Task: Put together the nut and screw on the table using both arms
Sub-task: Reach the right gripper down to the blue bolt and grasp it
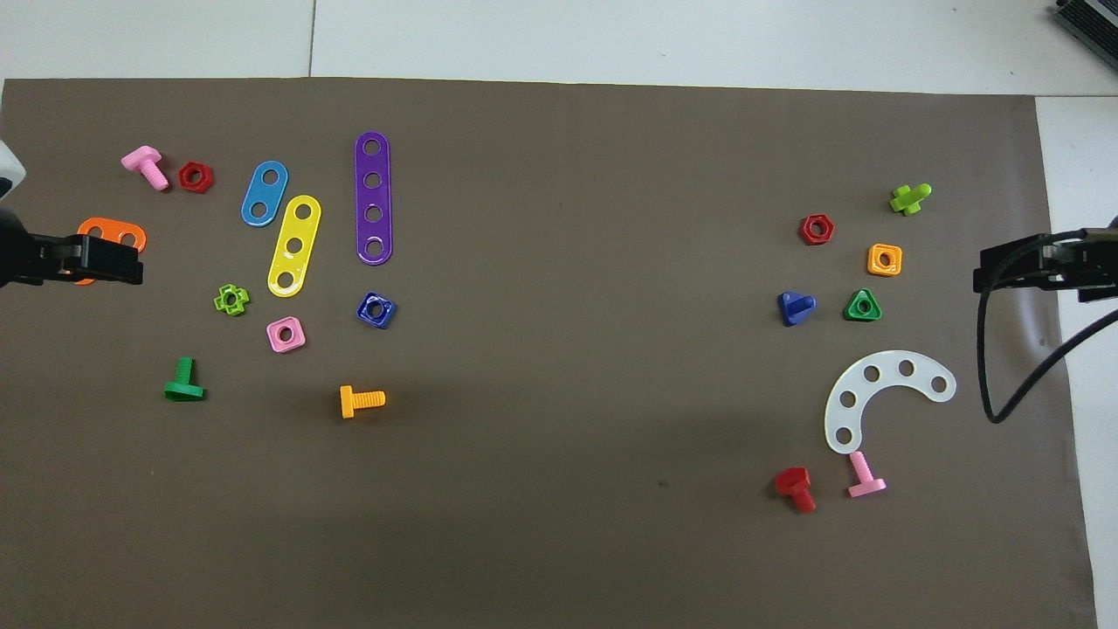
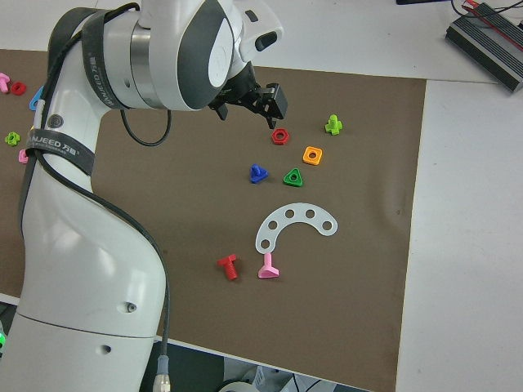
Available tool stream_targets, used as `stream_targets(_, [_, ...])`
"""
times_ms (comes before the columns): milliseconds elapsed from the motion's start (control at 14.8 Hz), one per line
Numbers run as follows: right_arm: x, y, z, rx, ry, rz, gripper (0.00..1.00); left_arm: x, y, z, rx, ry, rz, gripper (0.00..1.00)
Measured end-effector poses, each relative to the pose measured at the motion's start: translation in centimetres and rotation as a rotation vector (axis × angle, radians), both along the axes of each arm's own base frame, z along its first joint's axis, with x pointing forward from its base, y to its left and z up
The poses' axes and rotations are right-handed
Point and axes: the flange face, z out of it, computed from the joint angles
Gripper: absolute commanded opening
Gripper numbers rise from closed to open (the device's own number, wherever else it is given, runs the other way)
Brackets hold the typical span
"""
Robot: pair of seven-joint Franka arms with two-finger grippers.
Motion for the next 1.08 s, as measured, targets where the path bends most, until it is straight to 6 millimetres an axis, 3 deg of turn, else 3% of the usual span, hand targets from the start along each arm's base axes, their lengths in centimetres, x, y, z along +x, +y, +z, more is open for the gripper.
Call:
stream_targets(475, [0.0,0.0,-0.2,0.0,0.003,0.0,1.0,0.0,0.0,0.0,0.0,0.0,0.0,1.0])
stream_targets(678, [0.3,0.1,-1.4,0.003,0.001,0.003,1.0,0.0,0.0,0.0,0.0,0.0,0.0,1.0])
stream_targets(881, [1.4,0.6,-5.1,0.013,-0.017,0.011,1.0,0.0,0.0,0.0,0.0,0.0,0.0,1.0])
stream_targets(1085, [4.1,2.8,-11.2,0.034,-0.023,0.039,1.0,0.0,0.0,0.0,0.0,0.0,0.0,1.0])
